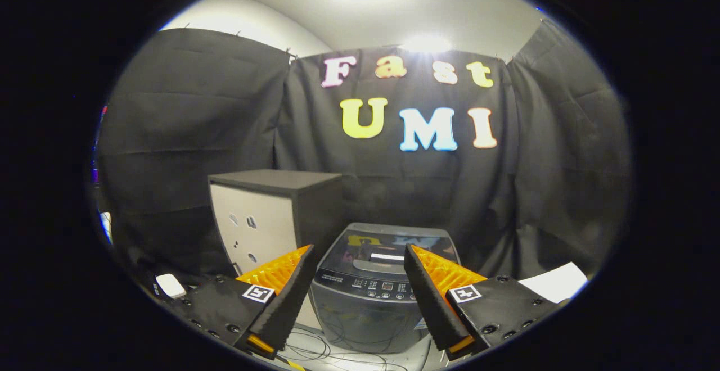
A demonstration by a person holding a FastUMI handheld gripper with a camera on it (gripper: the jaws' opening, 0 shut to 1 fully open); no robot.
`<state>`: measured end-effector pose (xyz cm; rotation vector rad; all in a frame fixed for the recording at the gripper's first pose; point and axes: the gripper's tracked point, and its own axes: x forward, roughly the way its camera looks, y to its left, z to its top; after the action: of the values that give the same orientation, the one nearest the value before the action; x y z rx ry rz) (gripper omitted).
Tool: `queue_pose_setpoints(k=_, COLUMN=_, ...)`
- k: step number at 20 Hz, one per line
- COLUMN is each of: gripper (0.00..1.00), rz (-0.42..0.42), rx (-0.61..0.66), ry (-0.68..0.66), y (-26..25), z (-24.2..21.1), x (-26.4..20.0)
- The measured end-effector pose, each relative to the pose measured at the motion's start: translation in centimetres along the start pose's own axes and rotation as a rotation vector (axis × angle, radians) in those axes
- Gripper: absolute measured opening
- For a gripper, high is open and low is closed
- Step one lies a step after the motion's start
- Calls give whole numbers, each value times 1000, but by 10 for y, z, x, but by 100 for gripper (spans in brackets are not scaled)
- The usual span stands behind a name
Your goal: Put the clothes into the washing machine and then close the washing machine lid.
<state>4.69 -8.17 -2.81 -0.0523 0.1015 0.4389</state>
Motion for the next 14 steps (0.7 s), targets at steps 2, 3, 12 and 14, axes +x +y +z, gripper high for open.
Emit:
queue_pose_setpoints(k=2, gripper=97, rz=-12, rx=-1, ry=-14, y=2, z=3, x=-34)
queue_pose_setpoints(k=3, gripper=97, rz=-17, rx=1, ry=-25, y=2, z=5, x=-50)
queue_pose_setpoints(k=12, gripper=98, rz=10, rx=-5, ry=-84, y=19, z=25, x=-105)
queue_pose_setpoints(k=14, gripper=98, rz=14, rx=5, ry=-83, y=20, z=24, x=-105)
